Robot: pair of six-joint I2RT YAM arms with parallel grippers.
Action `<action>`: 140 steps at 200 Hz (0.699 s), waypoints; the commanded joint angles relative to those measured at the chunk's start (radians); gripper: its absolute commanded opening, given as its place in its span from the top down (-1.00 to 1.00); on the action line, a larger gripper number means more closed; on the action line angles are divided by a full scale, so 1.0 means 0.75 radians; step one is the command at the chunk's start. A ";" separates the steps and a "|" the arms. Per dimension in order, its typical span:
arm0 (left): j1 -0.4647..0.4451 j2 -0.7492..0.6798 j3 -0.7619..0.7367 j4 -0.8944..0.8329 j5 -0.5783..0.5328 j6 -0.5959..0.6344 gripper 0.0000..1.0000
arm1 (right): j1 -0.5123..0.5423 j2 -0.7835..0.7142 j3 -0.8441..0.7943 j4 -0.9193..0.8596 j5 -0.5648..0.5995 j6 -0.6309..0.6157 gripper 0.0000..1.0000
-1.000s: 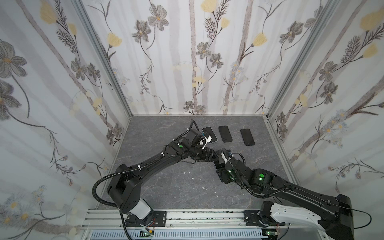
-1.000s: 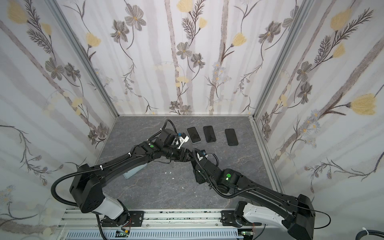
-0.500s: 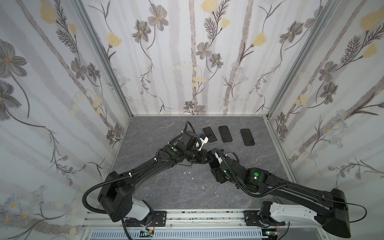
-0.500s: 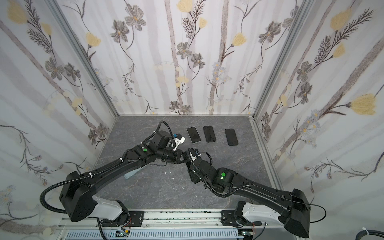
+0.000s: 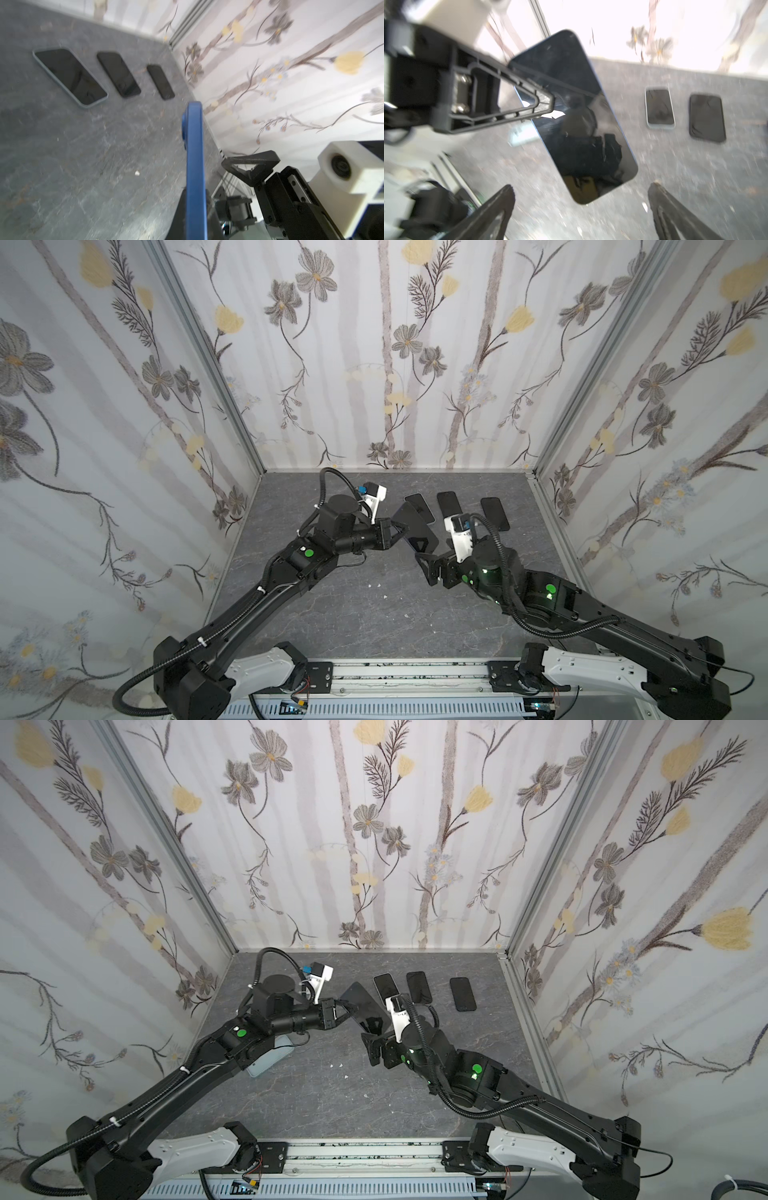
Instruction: Put the phone into the phone case
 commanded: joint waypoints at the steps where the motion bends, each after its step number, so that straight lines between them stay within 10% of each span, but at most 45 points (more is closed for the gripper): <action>1: 0.025 -0.104 0.018 0.368 -0.123 -0.069 1.00 | -0.036 -0.055 0.068 0.168 -0.043 0.016 -0.99; 32: 0.028 -0.207 -0.007 0.703 -0.125 -0.142 1.00 | -0.151 -0.132 0.087 0.434 -0.279 0.073 -0.96; 85: 0.027 -0.205 -0.033 1.040 -0.026 -0.291 1.00 | -0.231 0.002 0.202 0.780 -0.806 0.138 -0.35; 140: 0.027 -0.216 -0.090 1.164 0.064 -0.358 1.00 | -0.233 0.183 0.358 0.832 -0.978 0.143 0.22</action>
